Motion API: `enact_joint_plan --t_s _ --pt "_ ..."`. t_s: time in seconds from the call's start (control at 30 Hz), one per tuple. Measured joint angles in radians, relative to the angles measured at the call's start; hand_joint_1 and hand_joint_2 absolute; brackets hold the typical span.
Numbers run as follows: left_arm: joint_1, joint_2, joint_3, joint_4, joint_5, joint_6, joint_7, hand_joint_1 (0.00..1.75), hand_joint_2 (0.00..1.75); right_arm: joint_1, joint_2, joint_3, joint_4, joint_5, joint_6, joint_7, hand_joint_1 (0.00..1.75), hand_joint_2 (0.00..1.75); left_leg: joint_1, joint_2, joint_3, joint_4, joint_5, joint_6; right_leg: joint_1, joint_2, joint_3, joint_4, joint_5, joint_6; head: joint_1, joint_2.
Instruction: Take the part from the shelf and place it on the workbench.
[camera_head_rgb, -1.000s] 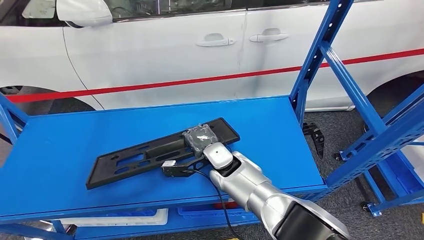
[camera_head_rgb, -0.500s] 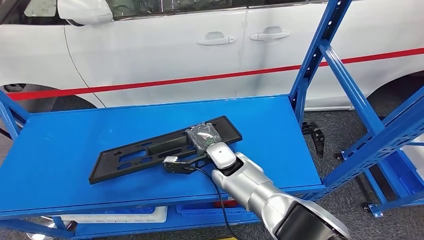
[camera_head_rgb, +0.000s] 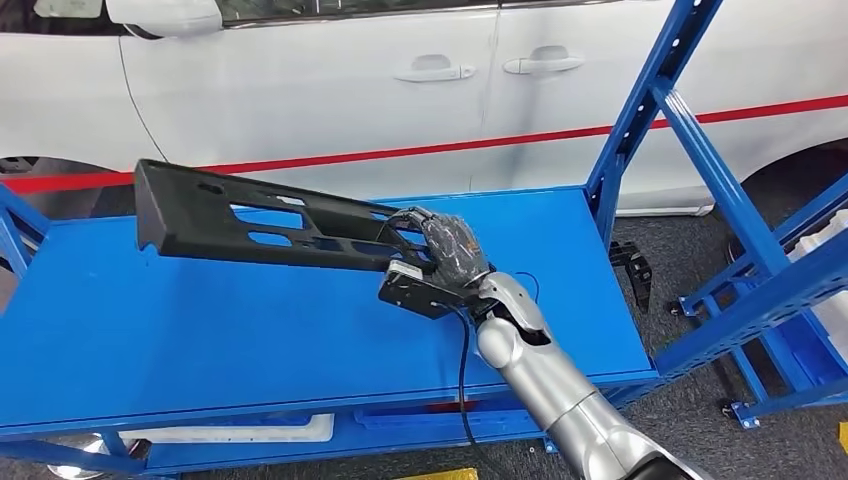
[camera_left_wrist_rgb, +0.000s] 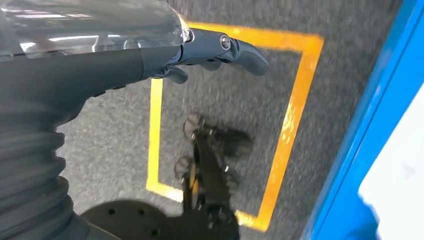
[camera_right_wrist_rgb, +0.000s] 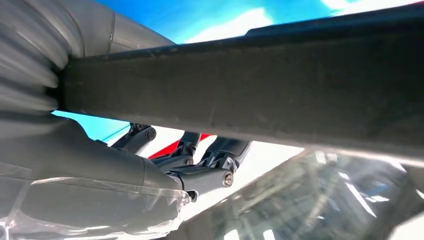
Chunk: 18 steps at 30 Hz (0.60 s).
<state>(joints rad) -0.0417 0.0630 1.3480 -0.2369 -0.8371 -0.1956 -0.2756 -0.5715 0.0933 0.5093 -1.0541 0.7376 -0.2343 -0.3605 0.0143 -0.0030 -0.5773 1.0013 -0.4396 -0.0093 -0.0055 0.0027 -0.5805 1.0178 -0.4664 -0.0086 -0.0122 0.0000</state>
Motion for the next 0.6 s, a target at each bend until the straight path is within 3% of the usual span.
enact_joint_plan --t_s 0.07,0.17,0.2,0.23,0.27,0.33,0.37,0.4,0.5,0.57,0.6 --pt "-0.001 0.0 0.004 0.0 0.004 -0.013 -0.021 0.0 1.75 0.026 -0.005 -0.024 -0.075 -0.139 0.038 -0.064 1.75 1.75 0.004 0.0 0.003 -0.007 0.004 0.013 -0.001 0.0 -0.018 0.042 -0.029 0.01 0.001 0.0" --pt "-0.002 0.0 0.013 0.0 0.006 -0.028 -0.046 0.0 1.75 0.061 -0.015 -0.047 -0.193 -0.465 0.23 -0.109 1.75 1.75 0.002 0.001 0.006 -0.008 0.001 0.023 -0.002 0.0 -0.112 0.225 -0.112 0.015 0.002 0.0" --pt "-0.002 0.0 0.016 0.0 0.006 -0.03 -0.051 0.0 1.75 0.075 -0.018 -0.049 -0.224 -0.59 0.327 -0.1 1.75 1.75 0.001 0.001 0.007 -0.007 0.0 0.024 -0.002 0.0 -0.139 0.27 -0.12 0.016 0.002 0.0" --pt "-0.002 0.0 0.018 0.0 0.004 -0.032 -0.055 0.0 1.75 0.087 -0.022 -0.046 -0.25 -0.71 0.432 -0.08 1.75 1.75 0.001 0.0 0.008 -0.006 -0.001 0.025 -0.002 -0.001 -0.149 0.28 -0.109 0.016 0.002 0.0" --pt "-0.003 0.0 0.019 0.0 0.002 -0.033 -0.056 0.0 1.75 0.096 -0.026 -0.038 -0.268 -0.805 0.523 -0.056 1.75 1.75 0.001 0.0 0.009 -0.003 -0.002 0.024 -0.003 -0.001 -0.14 0.251 -0.081 0.014 0.002 0.0" --pt "-0.006 0.0 0.02 0.0 -0.001 -0.033 -0.057 0.0 1.75 0.1 -0.036 -0.005 -0.288 -0.932 0.656 -0.018 1.75 1.75 -0.001 -0.001 0.009 0.005 -0.007 0.02 -0.002 -0.001 -0.083 0.122 -0.008 0.007 0.002 0.0" --pt "-0.008 0.0 0.02 0.0 -0.002 -0.033 -0.057 0.0 1.75 0.099 -0.042 0.018 -0.292 -0.97 0.697 -0.007 1.75 1.75 -0.003 -0.002 0.006 0.01 -0.011 0.016 -0.001 0.0 -0.059 0.067 0.014 0.004 0.002 0.0" --pt "-0.009 0.001 0.021 0.0 -0.003 -0.031 -0.056 0.0 1.75 0.099 -0.047 0.043 -0.294 -0.999 0.729 0.001 1.75 1.75 -0.005 -0.002 0.003 0.015 -0.012 0.012 0.0 0.0 -0.046 0.035 0.024 0.001 0.001 0.0" --pt "-0.01 0.003 0.025 0.0 -0.004 -0.028 -0.055 0.0 1.75 0.101 -0.058 0.11 -0.295 -1.053 0.787 0.01 1.75 1.75 -0.005 -0.003 -0.003 0.016 -0.011 -0.004 0.001 0.001 -0.048 0.021 0.03 -0.012 0.001 0.0" --pt "-0.01 0.005 0.027 0.0 -0.005 -0.028 -0.054 0.0 1.75 0.099 -0.061 0.137 -0.295 -1.067 0.796 0.013 1.75 1.75 -0.004 -0.002 -0.012 0.043 -0.043 -0.015 -0.003 -0.002 -0.051 0.012 0.04 -0.026 0.0 0.0" --pt "-0.01 0.006 0.027 0.0 -0.005 -0.028 -0.054 0.0 1.75 0.099 -0.062 0.146 -0.296 -1.071 0.796 0.015 1.75 1.75 -0.002 -0.002 -0.026 0.084 -0.077 -0.019 -0.005 -0.004 -0.054 0.009 0.045 -0.032 0.0 0.0"
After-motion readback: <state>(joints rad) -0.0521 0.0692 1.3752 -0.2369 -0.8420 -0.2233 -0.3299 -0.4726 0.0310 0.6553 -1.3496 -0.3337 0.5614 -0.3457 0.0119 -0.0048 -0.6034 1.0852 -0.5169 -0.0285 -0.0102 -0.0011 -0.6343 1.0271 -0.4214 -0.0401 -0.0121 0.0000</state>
